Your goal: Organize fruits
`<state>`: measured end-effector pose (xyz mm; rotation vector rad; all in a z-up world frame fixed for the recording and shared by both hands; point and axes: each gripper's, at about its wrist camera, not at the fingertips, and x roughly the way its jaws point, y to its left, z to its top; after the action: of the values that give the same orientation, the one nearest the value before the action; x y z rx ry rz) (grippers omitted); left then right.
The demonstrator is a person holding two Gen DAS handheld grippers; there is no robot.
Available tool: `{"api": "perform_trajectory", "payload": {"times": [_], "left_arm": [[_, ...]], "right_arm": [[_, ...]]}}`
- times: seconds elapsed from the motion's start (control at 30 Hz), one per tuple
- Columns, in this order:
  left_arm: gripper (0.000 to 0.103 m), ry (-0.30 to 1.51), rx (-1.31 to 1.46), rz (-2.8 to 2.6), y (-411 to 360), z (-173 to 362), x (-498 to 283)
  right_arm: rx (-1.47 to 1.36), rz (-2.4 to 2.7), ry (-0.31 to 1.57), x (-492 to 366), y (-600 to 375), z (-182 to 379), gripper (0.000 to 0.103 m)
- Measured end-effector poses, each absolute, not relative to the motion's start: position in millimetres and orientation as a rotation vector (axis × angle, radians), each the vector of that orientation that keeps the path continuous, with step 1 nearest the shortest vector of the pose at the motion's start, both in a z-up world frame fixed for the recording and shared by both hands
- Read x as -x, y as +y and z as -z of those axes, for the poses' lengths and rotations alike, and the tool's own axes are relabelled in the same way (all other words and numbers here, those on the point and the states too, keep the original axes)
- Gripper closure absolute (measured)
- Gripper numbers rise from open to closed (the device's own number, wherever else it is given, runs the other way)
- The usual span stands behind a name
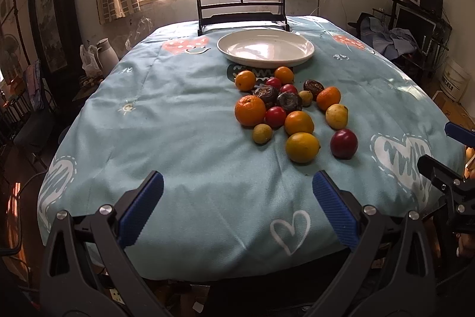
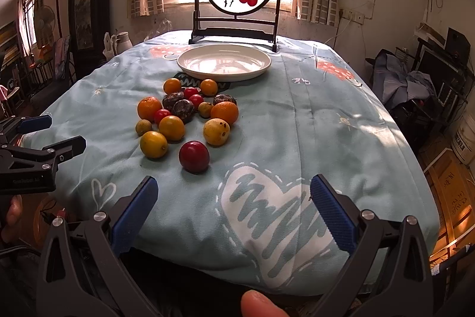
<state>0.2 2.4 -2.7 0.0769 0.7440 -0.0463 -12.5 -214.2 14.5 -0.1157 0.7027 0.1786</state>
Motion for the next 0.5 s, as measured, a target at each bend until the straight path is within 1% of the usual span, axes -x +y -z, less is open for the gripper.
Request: {"api": "perform_trajectory", "payload": {"times": [0.5], "left_arm": [[0.002,0.75,-0.067,0.031,5.9,2.8,-1.9]], "right_arm": [[0.12,-0.185,0.705,11.7,-210.8,-14.0,0.001]]}}
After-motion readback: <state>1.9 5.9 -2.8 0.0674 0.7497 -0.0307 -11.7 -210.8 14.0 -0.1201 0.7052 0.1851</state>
